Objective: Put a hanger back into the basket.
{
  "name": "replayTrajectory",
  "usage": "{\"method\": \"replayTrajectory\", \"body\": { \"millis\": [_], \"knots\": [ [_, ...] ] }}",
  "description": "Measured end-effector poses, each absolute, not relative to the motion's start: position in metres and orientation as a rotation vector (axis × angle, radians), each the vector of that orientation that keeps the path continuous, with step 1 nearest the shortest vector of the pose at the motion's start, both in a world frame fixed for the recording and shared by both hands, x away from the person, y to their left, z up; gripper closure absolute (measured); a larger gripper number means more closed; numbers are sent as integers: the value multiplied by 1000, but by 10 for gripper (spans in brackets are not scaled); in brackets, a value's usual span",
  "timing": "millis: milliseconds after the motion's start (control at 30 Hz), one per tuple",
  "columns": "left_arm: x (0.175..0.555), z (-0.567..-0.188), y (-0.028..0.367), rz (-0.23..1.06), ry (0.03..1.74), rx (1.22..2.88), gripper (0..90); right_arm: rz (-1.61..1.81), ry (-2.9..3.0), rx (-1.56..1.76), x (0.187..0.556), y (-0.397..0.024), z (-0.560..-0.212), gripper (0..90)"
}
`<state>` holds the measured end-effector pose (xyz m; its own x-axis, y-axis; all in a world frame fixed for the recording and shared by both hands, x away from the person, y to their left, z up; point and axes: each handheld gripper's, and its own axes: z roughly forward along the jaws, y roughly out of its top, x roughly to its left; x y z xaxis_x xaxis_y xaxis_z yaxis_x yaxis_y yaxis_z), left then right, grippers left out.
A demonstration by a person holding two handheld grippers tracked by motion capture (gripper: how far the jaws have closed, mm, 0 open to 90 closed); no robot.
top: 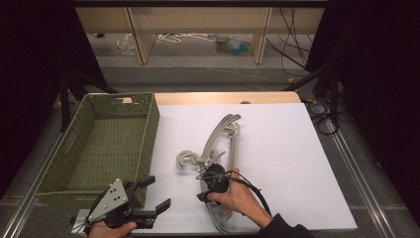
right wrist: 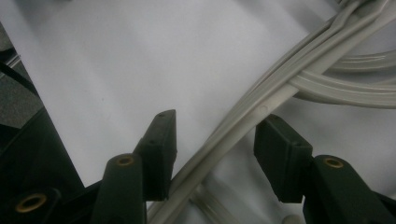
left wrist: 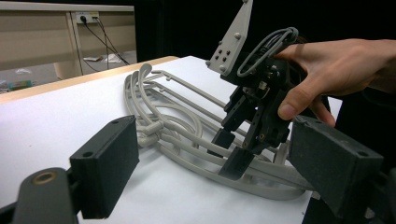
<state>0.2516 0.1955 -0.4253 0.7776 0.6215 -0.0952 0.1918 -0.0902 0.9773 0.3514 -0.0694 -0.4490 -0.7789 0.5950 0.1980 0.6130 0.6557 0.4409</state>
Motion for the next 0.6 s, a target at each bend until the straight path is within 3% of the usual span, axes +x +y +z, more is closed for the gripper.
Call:
{"method": "replayTrajectory", "body": {
  "millis": [233, 600],
  "knots": [
    [252, -426, 195, 409, 647, 1661, 159, -740, -2857, -1024, 351, -63, -450, 465],
    [251, -426, 194, 405, 645, 1666, 163, -671, -2912, -991, 348, -53, -442, 559]
  ]
}}
